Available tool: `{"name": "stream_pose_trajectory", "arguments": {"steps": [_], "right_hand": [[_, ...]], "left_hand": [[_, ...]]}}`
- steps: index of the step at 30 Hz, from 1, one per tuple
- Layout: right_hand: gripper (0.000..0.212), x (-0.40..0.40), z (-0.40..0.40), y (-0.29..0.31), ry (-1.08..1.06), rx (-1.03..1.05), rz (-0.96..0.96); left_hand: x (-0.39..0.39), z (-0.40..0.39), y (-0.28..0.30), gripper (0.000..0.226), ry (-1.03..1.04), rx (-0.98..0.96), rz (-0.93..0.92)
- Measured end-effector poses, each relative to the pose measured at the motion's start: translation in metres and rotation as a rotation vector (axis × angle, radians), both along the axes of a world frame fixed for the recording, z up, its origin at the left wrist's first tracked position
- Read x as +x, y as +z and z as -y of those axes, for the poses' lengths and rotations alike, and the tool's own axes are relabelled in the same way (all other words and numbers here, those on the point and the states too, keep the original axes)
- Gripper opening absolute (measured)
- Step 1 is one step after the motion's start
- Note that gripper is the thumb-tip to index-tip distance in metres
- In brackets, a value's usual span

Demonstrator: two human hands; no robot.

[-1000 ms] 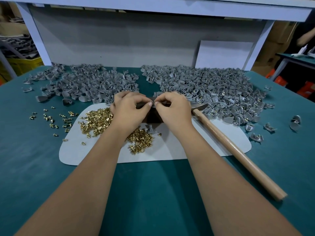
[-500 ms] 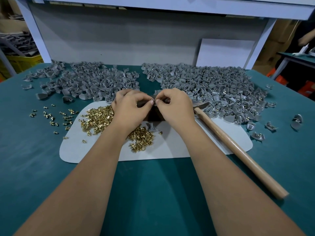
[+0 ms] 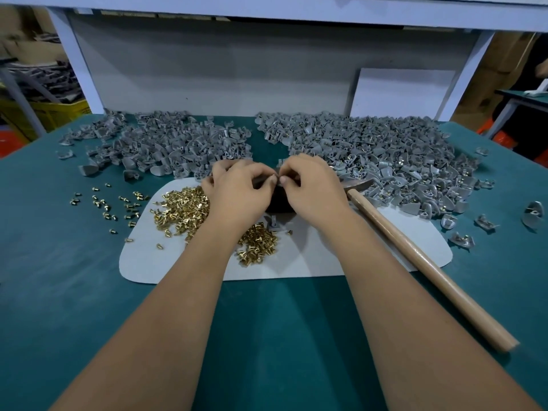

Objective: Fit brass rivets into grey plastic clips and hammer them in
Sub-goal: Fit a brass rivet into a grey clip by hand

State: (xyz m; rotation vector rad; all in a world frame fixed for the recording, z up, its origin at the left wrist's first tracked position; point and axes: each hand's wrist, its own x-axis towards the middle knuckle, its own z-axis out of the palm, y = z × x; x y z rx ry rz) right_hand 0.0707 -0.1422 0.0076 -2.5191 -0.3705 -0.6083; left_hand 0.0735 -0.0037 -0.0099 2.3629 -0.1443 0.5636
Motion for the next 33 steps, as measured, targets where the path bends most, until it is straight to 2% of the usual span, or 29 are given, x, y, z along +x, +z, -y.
{"name": "stream_pose_trajectory", "arguments": {"steps": [2,6,8,11,14,27,30,33], "right_hand": [[0.011,0.001,0.002,-0.002,0.025,0.1,-0.014],[0.018,0.0,0.004,-0.001,0.04,0.427,-0.109],[0.016,0.0,0.004,-0.001,0.042,0.485,-0.129],[0.01,0.0,0.003,-0.002,0.061,0.451,-0.117],[0.015,0.001,0.001,-0.003,0.044,0.373,-0.076],[0.016,0.004,-0.011,0.005,-0.184,0.221,-0.129],[0.015,0.002,-0.011,0.003,-0.171,0.227,-0.117],[0.014,0.0,-0.007,0.0,-0.098,0.331,-0.125]], "left_hand": [[0.001,0.001,0.0,0.011,0.006,0.01,0.002],[0.003,0.0,-0.001,0.011,0.008,0.006,0.0],[0.004,0.0,-0.001,0.011,0.003,0.002,0.007],[0.004,-0.001,-0.002,0.01,-0.016,-0.011,0.021],[0.004,-0.001,-0.002,0.009,-0.032,-0.031,0.016],[0.001,0.001,0.0,0.008,-0.015,-0.046,-0.008],[0.001,0.002,0.0,0.008,-0.015,-0.037,0.003],[0.001,0.001,-0.001,0.009,-0.021,-0.024,0.005]]}}
